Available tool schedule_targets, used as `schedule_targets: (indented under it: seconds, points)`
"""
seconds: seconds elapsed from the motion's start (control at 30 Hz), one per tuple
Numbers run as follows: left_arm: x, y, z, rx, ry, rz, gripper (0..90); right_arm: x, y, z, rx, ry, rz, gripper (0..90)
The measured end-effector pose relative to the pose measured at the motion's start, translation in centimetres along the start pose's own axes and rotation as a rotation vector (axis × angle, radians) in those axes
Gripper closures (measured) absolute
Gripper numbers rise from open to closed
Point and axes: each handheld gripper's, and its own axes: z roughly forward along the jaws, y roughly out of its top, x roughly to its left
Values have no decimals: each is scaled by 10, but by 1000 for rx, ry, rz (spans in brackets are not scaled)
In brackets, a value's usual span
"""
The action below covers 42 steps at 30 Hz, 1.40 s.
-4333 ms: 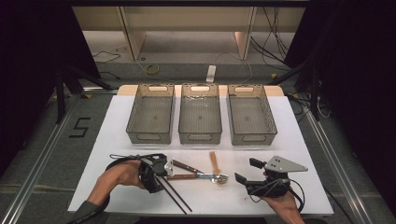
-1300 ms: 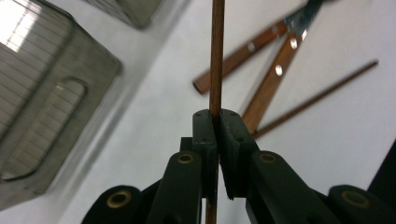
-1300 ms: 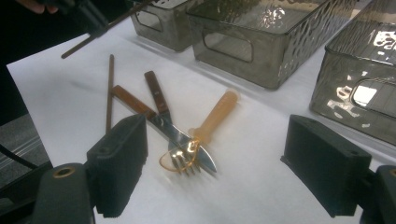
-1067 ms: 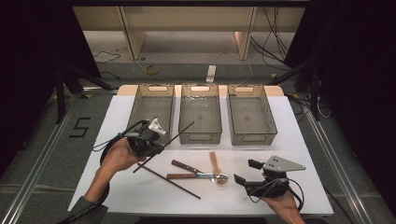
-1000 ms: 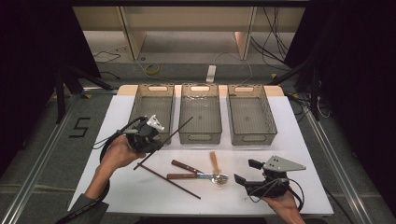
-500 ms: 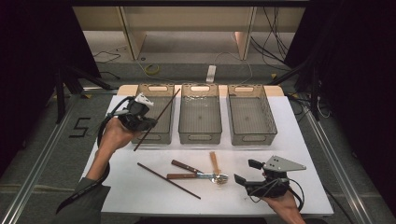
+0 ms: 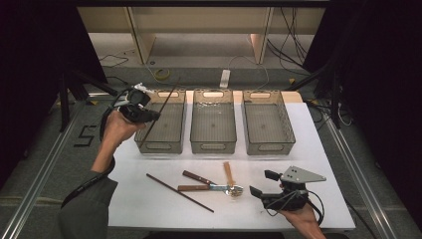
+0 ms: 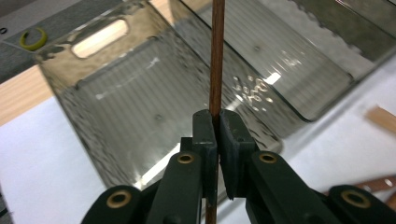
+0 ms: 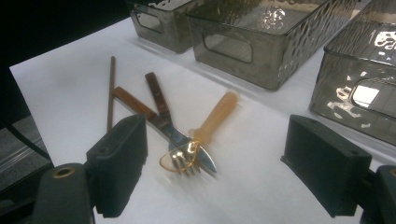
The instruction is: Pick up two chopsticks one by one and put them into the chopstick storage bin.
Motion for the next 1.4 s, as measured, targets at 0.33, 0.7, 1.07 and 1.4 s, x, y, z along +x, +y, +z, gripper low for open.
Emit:
schedule_targets:
  seconds: [0.33, 0.7, 1.07, 1.4]
  points:
    - [20, 5, 7, -38, 41, -46, 849, 0, 0, 1, 0, 9, 1, 220]
    - [31, 4, 26, -44, 74, -87, 848, 1, 0, 1, 1, 14, 1, 220]
    - [31, -8, 44, -45, 77, -109, 847, 1, 0, 1, 1, 17, -1, 220]
    - [29, -11, 50, -49, 89, -109, 843, 1, 0, 1, 5, 20, -3, 220]
